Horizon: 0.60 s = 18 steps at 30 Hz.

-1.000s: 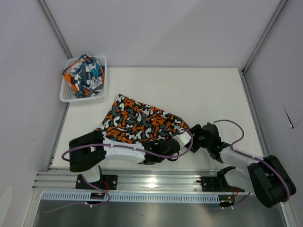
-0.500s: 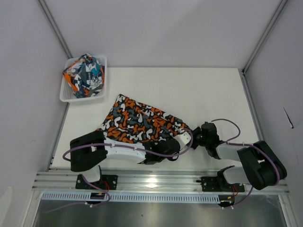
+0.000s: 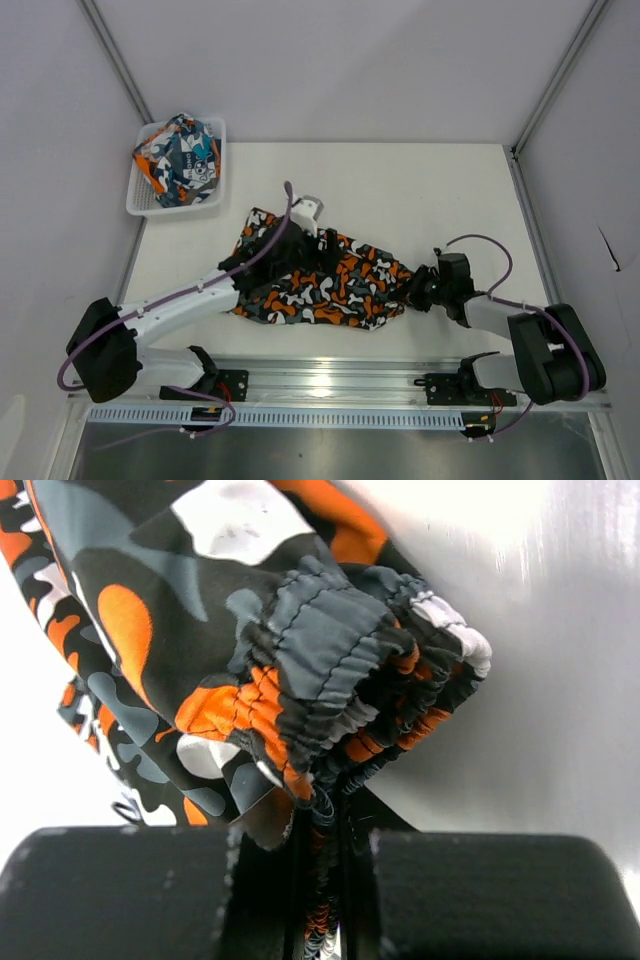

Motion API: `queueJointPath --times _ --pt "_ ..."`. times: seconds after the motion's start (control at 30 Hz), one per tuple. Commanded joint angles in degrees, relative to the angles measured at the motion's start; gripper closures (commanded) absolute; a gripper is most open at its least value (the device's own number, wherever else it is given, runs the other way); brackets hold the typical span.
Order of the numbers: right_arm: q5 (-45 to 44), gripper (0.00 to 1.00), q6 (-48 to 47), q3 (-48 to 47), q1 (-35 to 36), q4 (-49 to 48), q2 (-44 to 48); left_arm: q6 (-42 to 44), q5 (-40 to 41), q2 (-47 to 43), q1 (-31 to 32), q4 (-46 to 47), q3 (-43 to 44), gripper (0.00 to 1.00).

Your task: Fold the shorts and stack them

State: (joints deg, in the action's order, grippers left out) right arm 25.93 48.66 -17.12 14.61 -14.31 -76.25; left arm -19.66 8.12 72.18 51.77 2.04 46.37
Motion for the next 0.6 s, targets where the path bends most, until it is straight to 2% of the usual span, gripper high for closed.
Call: queueJointPath --times 0.0,0.1,0.2,0.33,0.57 --pt "-1.9 1.00 -9.4 -1.2 -0.3 7.9 4.7 -6.3 -2.0 -0.6 -7.9 -11.6 3.3 0.08" --pt "-1.7 1.00 -10.5 -0.8 -1.1 7.2 8.8 -9.7 -6.0 2.3 -19.3 -15.4 5.4 0.08" --pt "0.0 1.00 -10.9 -0.8 -2.3 5.3 10.7 -10.0 -9.9 3.6 -26.0 -14.6 5.7 0.08" --pt "6.6 1.00 -13.4 -3.3 -6.5 4.1 8.9 -9.1 -10.1 5.9 -31.3 -15.4 6.9 0.08" --pt "8.6 1.00 -21.6 -13.1 -9.7 9.7 2.8 -9.5 -11.4 8.5 -38.5 -12.4 5.1 0.08"
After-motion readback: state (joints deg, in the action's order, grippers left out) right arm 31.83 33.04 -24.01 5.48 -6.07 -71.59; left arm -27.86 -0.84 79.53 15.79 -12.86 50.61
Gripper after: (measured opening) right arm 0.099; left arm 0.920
